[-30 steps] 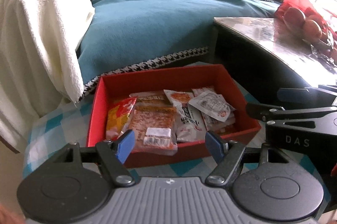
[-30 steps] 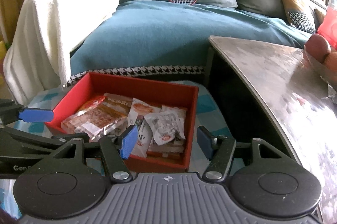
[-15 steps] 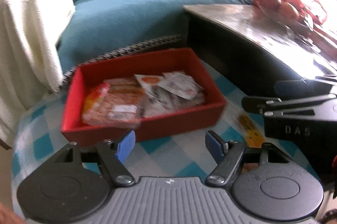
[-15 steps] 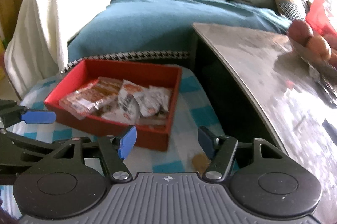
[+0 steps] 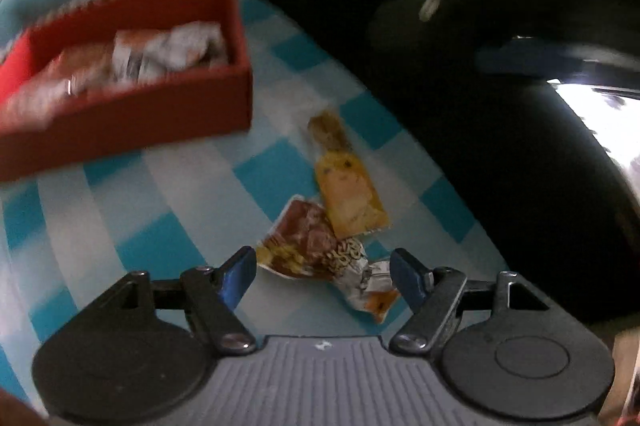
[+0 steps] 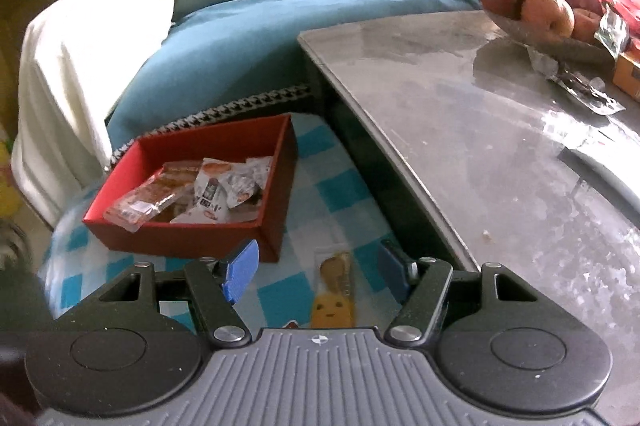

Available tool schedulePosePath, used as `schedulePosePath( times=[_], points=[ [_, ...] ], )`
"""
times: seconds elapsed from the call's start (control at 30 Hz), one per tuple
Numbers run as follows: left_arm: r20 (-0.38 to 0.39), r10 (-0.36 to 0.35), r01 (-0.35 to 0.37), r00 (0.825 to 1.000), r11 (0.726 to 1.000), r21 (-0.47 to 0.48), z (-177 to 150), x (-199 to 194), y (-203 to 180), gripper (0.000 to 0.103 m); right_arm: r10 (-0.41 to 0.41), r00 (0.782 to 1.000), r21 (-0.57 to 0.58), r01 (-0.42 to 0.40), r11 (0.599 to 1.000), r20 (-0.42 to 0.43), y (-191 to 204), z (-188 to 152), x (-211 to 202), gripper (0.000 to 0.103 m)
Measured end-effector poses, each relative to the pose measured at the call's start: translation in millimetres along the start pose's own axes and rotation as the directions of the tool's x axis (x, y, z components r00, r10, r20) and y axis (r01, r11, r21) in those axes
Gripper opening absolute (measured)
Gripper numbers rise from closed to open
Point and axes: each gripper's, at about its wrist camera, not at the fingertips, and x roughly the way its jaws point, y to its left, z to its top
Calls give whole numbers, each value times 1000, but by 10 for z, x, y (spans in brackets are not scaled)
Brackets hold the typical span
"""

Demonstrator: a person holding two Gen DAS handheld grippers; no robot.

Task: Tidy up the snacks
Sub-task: 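Withdraw both tools and move them over the chocolate wrapper and yellow packet, then grasp the brown chocolate wrapper with the left tool while the right tool grasps the yellow bear packet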

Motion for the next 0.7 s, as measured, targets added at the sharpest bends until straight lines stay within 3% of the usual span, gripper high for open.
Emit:
schedulePosePath(
  times=[0.13, 0.23, 0.43, 0.57, 0.67, 0.7],
  points=[
    [-12, 31, -33, 999, 983, -181, 10, 163, -46, 68, -8, 1000, 48, 8, 999, 3, -131, 23, -5, 72],
    [-24, 89, -92, 996, 975, -203, -49, 237, -112, 68, 33, 999, 97, -34, 995, 8, -252, 42, -27, 73],
    [-31, 143, -145, 989, 931, -334, -93, 378, -83, 69, 42, 999, 64, -43, 997, 11, -223, 59, -34, 74],
    [-40, 168, -173, 985, 964, -201, -103, 409, -196, 65, 30, 1000, 11, -30, 999, 6, -143, 51, -40, 74],
    [-27, 162, -164, 986, 982, -92, -218, 330, -162, 50, 29, 1000, -6, -29, 1000, 9, -105, 46, -65, 73],
    [-21, 171, -172, 985, 984, -54, -261, 291, -146, 40, 24, 1000, -12, -24, 1000, 7, -97, 45, -64, 73]
  ],
)
